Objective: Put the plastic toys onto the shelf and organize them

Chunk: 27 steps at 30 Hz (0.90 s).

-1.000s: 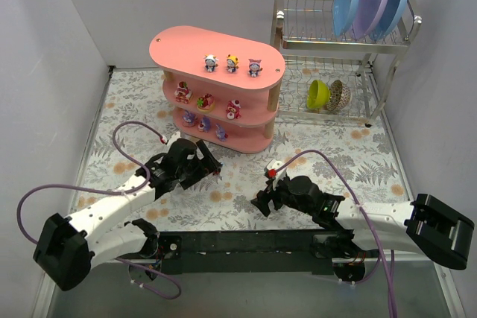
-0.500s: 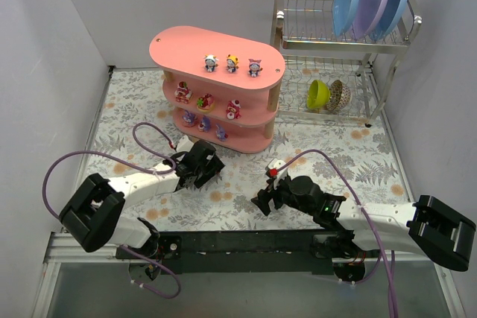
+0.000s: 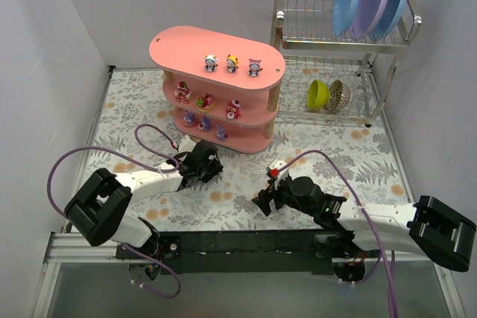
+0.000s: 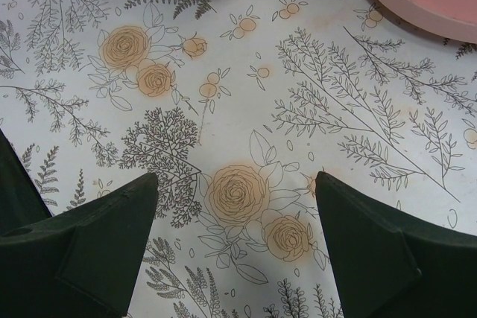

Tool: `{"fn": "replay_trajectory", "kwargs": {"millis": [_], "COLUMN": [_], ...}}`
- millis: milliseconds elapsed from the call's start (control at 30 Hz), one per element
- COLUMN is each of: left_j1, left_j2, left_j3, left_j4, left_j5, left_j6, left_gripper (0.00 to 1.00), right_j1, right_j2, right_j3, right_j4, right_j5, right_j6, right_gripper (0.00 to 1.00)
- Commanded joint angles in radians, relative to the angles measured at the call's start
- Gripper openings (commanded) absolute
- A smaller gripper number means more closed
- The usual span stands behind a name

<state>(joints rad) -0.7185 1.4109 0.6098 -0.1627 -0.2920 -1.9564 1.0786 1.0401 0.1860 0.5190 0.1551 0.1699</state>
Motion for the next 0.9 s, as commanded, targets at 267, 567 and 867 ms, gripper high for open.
{"fn": "replay_trajectory", "kwargs": {"millis": [267,567,867], "left_j1": [-0.010,-0.067,-0.269], "left_j2": [-0.072,-0.200,-0.288], "left_j3": [-0.039,-0.050,-0.012], "left_j4": [-0.084,-0.112,-0.110], "left_j5": [0.005,0.079,0.091], "left_j6": [0.187,0.551,0.847], "left_gripper": [0.13,0.11,0.08], "right_j1": [0.003,0.003,-0.048], "right_j2": [-0.009,-0.008,-0.055], "right_j3": [0.012,0.027,0.139], "right_j4": [0.032,0.019,-0.149], "right_j5": [-0.005,-0.051,-0.080], "right_j6": [0.000,-0.027,0.014], "right_gripper": [0.93,0.93,0.95]}}
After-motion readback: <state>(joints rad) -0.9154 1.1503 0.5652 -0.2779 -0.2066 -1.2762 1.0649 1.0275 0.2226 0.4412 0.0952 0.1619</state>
